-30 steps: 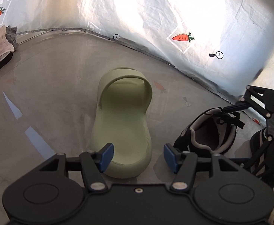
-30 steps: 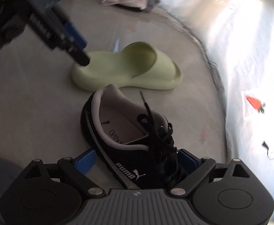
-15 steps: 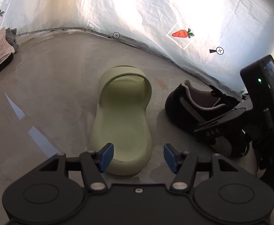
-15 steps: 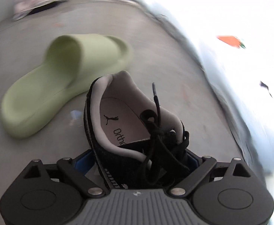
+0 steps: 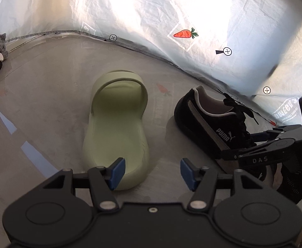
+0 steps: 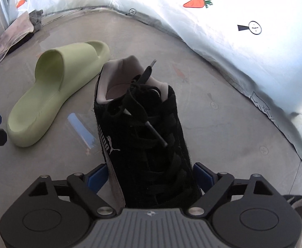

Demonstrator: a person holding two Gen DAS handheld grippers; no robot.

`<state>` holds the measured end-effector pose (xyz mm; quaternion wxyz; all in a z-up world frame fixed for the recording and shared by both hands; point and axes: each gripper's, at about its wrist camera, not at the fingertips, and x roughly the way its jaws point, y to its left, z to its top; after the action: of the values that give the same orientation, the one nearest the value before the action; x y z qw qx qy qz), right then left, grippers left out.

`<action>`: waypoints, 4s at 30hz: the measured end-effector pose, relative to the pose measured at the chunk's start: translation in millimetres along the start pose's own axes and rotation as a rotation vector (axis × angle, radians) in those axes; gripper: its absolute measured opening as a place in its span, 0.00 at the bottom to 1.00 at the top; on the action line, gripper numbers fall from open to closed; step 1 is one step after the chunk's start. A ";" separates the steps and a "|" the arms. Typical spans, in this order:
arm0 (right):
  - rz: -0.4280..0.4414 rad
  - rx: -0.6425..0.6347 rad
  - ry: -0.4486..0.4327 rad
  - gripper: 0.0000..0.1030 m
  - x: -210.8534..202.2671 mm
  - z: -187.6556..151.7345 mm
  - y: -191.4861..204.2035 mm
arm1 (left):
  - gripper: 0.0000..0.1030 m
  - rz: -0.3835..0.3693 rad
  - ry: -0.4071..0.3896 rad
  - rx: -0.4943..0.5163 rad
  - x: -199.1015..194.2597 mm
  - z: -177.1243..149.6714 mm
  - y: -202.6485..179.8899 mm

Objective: Organize scattered shoes

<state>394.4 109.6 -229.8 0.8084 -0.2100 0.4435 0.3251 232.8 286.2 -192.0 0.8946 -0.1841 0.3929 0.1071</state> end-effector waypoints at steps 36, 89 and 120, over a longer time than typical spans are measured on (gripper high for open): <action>-0.158 0.787 -0.082 0.57 -36.5 -81.4 -39.9 | 0.58 -0.055 -0.028 0.038 -23.3 -4.7 -8.3; 0.001 0.137 -0.332 0.11 49.9 81.9 126.7 | 0.59 0.151 -0.069 -0.175 -21.2 8.2 104.0; -0.181 0.786 -0.567 0.58 -202.0 -184.3 -22.8 | 0.15 -0.061 -0.393 0.124 -90.3 87.9 -62.7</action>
<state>223.8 -90.7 -151.7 0.9404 0.1698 0.2750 0.1060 251.9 261.3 -54.9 0.9665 -0.1159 0.2107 0.0893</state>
